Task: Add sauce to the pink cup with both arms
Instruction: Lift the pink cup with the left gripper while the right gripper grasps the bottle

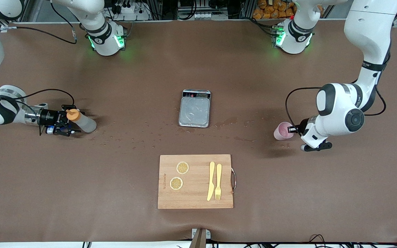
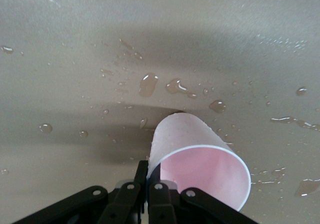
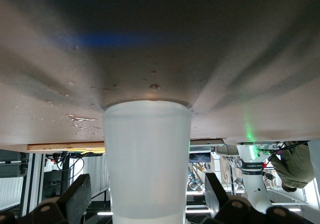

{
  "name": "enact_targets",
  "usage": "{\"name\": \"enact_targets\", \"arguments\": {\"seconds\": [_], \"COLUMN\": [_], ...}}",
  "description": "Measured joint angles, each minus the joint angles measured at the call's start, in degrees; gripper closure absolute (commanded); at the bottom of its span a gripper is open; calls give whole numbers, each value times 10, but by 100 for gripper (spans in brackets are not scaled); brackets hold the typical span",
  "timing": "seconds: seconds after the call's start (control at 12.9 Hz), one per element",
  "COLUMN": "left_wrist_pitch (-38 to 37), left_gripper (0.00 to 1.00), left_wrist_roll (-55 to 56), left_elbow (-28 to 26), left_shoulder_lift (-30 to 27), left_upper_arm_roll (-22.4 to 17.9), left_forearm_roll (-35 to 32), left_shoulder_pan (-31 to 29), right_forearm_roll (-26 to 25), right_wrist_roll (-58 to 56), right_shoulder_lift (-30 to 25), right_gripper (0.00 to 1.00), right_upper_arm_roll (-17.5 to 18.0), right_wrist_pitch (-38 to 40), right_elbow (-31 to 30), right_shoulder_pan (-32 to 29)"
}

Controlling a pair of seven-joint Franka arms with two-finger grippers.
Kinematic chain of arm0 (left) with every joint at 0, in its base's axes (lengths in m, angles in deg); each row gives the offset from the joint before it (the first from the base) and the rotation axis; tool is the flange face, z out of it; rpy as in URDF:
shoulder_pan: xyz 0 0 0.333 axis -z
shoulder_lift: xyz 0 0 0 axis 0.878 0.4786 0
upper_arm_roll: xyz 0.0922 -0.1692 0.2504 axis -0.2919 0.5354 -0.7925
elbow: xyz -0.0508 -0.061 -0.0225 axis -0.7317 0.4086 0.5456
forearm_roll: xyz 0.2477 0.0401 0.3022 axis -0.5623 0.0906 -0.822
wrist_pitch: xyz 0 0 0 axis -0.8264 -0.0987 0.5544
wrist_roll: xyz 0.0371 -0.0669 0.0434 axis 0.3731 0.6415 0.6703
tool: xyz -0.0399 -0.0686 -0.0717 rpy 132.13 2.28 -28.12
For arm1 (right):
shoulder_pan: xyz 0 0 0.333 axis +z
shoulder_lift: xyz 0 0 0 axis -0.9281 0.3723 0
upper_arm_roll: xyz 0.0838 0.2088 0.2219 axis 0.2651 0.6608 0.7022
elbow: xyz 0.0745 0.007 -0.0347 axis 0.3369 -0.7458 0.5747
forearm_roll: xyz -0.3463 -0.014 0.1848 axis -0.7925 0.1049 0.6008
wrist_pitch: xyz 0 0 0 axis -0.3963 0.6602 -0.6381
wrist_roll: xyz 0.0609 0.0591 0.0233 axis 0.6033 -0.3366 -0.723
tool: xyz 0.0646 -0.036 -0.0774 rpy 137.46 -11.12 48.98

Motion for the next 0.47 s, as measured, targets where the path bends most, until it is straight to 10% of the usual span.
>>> {"name": "enact_targets", "arguments": {"seconds": [0.47], "left_wrist_pitch": [-42], "left_gripper": [100], "left_wrist_roll": [21], "left_elbow": [26], "left_shoulder_lift": [-45], "left_upper_arm_roll": [5], "left_forearm_roll": [0], "left_shoulder_pan": [12], "right_forearm_roll": [9], "right_wrist_roll": [-23], "right_shoulder_lift": [0], "right_gripper": [38], "right_upper_arm_roll": [0], "right_wrist_pitch": [0], "right_elbow": [-3], "right_shoulder_pan": [4]}}
